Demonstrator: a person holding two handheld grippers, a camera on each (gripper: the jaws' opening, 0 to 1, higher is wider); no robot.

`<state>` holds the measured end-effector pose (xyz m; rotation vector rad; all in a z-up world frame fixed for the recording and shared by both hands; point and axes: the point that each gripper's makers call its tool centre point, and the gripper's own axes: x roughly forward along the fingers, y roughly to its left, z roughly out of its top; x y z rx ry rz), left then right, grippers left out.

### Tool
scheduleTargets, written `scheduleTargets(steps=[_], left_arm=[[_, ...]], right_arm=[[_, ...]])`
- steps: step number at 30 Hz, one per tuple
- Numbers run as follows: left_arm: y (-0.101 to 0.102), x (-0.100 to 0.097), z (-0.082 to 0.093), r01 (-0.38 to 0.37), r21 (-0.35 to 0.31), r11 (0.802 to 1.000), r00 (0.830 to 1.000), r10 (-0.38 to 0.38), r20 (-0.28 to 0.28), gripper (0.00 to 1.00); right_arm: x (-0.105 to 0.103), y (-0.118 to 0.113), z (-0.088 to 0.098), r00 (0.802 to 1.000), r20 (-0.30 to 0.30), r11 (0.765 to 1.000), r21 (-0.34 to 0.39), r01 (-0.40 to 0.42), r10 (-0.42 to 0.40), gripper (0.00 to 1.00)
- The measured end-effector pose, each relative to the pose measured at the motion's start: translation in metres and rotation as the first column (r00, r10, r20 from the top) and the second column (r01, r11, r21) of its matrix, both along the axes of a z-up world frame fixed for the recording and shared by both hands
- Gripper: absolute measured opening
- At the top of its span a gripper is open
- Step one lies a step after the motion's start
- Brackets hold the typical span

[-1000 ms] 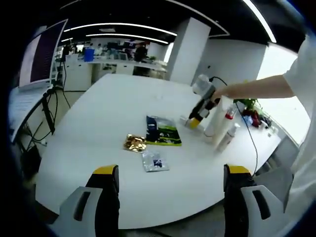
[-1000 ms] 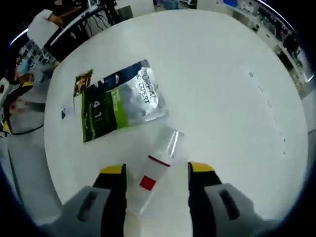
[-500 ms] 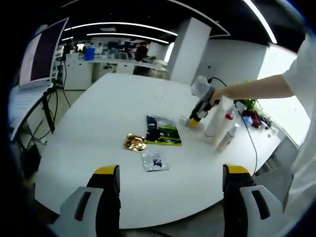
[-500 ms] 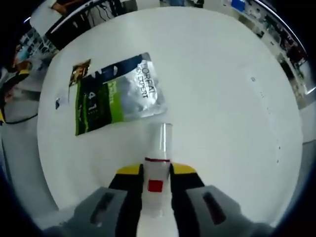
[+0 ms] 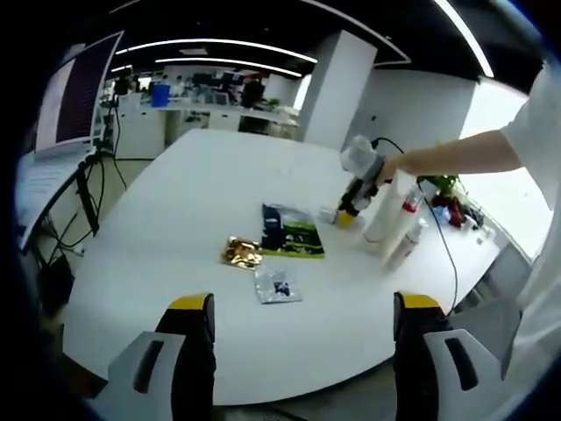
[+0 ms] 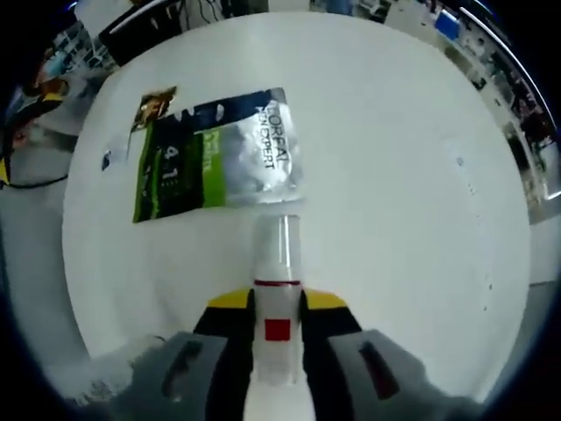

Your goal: Arrange the skincare products in the storage area until every visible bottle or jar stands upright without overlapping.

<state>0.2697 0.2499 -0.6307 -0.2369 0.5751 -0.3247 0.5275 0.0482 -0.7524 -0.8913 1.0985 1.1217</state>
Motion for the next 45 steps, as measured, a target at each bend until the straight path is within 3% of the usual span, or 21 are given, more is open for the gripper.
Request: scheduleTargets(steps=[7, 13, 22, 30, 38, 43, 45], left_arm=[[-0.001, 0.0, -0.001, 0.005, 0.005, 1.0, 1.0, -0.005, -0.002, 0.81], [0.0, 0.0, 0.0, -0.002, -0.002, 1.0, 1.0, 0.002, 0.001, 0.81], [-0.002, 0.0, 0.001, 0.011, 0.006, 1.0, 1.0, -0.011, 0.006, 0.8], [-0.004, -0.001, 0.001, 0.024, 0.007, 1.0, 1.0, -0.024, 0.008, 0.8], [-0.005, -0.001, 0.002, 0.031, 0.01, 0.999, 0.999, -0.031, 0.014, 0.8], [-0.004, -0.002, 0.003, 0.033, 0.01, 0.999, 0.999, -0.034, 0.019, 0.8], [-0.004, -0.002, 0.004, 0.034, 0.009, 0.999, 0.999, -0.034, 0.025, 0.8]], right_arm=[[0.003, -0.002, -0.003, 0.998, 0.004, 0.998, -0.003, 0.058, -0.058, 0.2], [0.003, -0.006, 0.001, 0.999, 0.044, 0.999, -0.043, -0.026, 0.028, 0.2], [0.005, -0.006, 0.045, 0.992, 0.116, 0.997, 0.07, 0.04, -0.048, 0.2], [0.004, 0.002, 0.093, 0.975, 0.204, 0.98, 0.195, 0.049, -0.089, 0.19], [0.004, -0.003, 0.13, 0.954, 0.268, 0.963, 0.261, 0.059, -0.131, 0.19], [0.004, -0.004, 0.158, 0.934, 0.308, 0.944, 0.321, 0.076, -0.18, 0.19], [0.003, -0.001, 0.173, 0.926, 0.311, 0.923, 0.374, 0.089, -0.215, 0.19]])
